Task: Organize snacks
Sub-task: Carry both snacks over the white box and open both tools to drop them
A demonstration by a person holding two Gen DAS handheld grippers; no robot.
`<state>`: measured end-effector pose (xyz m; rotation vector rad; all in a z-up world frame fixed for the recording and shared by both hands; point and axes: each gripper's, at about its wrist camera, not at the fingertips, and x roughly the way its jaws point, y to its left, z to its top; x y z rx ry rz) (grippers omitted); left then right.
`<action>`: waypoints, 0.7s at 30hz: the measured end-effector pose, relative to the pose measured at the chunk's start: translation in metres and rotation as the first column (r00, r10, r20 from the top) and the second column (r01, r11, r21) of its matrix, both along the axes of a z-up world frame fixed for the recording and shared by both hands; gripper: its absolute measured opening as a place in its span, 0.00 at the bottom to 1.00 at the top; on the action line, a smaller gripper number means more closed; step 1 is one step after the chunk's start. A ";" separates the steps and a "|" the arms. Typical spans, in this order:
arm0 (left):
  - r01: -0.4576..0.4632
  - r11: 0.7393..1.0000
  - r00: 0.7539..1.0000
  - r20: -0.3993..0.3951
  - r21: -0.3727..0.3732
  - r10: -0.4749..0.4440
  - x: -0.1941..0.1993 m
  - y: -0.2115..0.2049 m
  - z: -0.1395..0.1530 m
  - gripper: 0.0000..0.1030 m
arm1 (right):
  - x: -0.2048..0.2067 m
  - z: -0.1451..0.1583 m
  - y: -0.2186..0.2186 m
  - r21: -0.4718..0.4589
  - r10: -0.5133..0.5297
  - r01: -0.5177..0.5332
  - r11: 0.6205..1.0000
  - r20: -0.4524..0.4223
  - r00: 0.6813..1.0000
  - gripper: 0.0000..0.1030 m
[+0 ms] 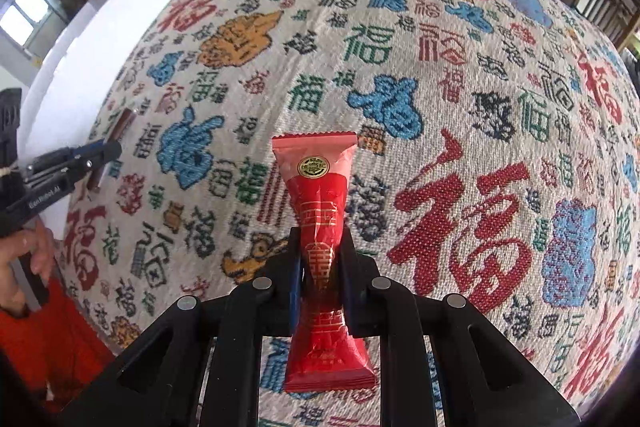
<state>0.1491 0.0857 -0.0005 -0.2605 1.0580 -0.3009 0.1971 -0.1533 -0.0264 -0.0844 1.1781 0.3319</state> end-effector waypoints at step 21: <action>-0.423 0.899 0.904 0.126 0.110 0.409 -0.045 0.255 0.103 0.18 | -0.007 0.127 0.344 0.256 0.382 -0.434 0.864 0.228 0.896 0.17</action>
